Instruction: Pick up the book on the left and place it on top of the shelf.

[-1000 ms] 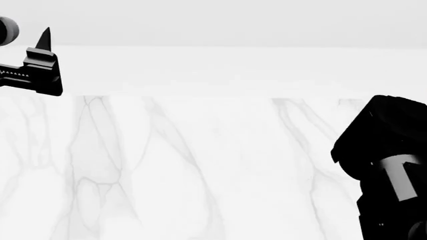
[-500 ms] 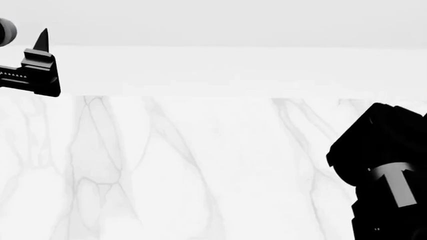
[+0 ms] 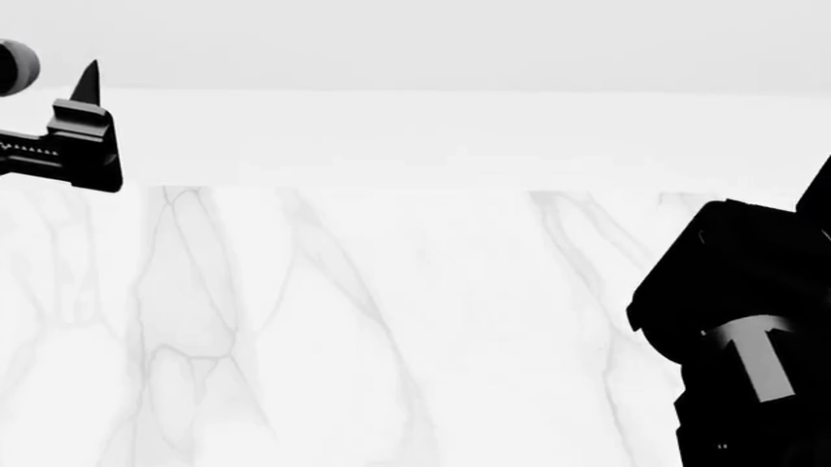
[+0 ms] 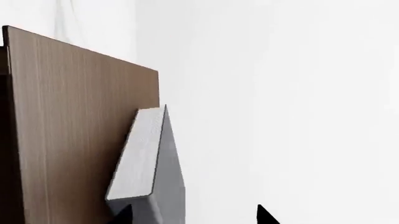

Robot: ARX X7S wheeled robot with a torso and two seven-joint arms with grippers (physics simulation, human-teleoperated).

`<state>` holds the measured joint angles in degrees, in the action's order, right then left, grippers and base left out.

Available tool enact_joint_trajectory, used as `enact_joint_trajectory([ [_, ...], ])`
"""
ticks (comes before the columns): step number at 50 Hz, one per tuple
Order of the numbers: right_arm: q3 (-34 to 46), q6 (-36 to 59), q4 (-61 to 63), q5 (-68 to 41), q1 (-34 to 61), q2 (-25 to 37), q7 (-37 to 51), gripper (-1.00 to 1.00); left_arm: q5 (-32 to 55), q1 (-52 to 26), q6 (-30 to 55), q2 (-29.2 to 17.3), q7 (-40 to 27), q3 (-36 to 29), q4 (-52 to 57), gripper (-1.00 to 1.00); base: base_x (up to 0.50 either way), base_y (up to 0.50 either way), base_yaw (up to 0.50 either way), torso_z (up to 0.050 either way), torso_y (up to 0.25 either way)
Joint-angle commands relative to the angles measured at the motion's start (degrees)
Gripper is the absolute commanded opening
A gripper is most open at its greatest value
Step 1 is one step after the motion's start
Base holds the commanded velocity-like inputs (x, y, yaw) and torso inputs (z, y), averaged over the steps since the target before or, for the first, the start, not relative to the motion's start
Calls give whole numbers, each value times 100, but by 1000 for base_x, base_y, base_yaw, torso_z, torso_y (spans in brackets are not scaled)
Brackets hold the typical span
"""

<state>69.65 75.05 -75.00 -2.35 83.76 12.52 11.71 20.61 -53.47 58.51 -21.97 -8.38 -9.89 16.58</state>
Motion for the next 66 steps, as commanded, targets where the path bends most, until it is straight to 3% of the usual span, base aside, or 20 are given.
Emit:
enact_joint_trajectory([
  [1,217,-234,1,224,31,-82,34,100,10,10,-22,-4,-7,-17,-21,100,0,0,0,0,0],
  [21,276,-1129,1,249,178,-501,-54,100,31,26,-62,-7,-23,-36,-51,100,0,0,0,0,0],
  [26,172,-1883,1,215,305,-628,65,100,36,37,-83,-12,-22,-37,-68,100,0,0,0,0,0],
  [31,-235,-2583,1,111,361,-711,140,100,40,37,-92,-11,-31,-38,-75,100,0,0,0,0,0],
  [32,-547,-3194,1,-82,336,-765,-1,100,38,47,-106,2,-38,-44,-73,100,0,0,0,0,0],
  [38,-1357,-4620,3,-223,86,-750,77,100,44,24,-115,11,-34,-70,-99,100,0,0,0,0,0],
  [45,-2388,-5610,25,-918,-104,-647,-459,100,38,33,-178,32,-40,-88,-147,100,0,0,0,0,0],
  [51,-3129,-4701,2921,-1873,-1117,225,-396,100,31,15,-209,59,-47,-131,-178,100,0,0,0,0,0],
  [66,-3514,-4911,4835,-2638,-2185,622,-686,100,31,88,-359,76,-51,-134,-260,100,0,0,0,0,0],
])
